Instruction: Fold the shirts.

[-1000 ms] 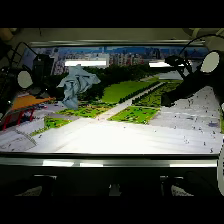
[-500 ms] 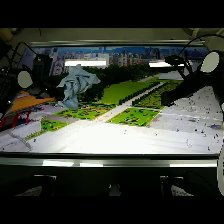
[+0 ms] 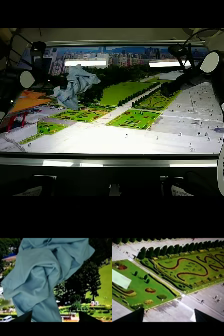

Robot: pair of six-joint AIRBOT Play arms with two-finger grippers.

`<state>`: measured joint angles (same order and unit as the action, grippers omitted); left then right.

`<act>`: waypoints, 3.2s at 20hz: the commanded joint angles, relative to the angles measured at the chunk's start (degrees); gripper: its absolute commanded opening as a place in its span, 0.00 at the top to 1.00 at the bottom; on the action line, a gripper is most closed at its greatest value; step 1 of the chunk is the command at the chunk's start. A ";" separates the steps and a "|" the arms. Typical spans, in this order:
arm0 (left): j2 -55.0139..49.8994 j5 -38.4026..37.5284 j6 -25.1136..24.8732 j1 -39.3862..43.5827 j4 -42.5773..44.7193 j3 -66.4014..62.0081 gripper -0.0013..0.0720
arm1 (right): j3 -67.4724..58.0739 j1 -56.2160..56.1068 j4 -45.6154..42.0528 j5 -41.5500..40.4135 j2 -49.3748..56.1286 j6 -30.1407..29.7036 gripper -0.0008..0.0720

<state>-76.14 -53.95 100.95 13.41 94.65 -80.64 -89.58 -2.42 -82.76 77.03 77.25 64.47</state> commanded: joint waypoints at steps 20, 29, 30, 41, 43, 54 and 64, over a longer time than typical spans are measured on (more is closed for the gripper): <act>-23.43 -16.55 -9.51 -4.39 -6.36 -39.76 0.95 | -9.44 -0.04 -7.74 -5.49 -2.56 -1.70 0.07; 7.80 -8.57 -8.90 20.52 -6.88 -17.70 0.94 | -15.63 -0.04 -10.08 10.97 -23.15 0.94 0.07; 6.73 -6.75 -7.21 23.78 -7.26 -13.92 0.94 | -15.63 -0.04 -10.08 14.34 -24.24 0.92 0.07; -8.81 -9.33 -3.41 32.13 -4.31 -10.91 0.00 | -15.19 -0.04 -8.11 25.86 -18.18 2.23 0.07; -7.43 -14.43 -3.34 22.27 0.22 -11.43 0.00 | -11.15 -0.07 -2.93 25.77 -15.34 2.08 0.07; -11.34 -2.99 -3.63 -5.27 -31.45 15.15 0.00 | 40.04 -0.07 17.22 1.81 -14.25 -4.22 0.01; -16.52 12.15 -4.44 -1.20 -35.80 15.39 0.85 | 45.90 -0.09 31.71 -5.11 -0.44 -9.79 0.02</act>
<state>-92.03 -46.11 96.62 11.88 61.19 -65.34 -44.56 -2.44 -55.16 74.24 72.55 56.49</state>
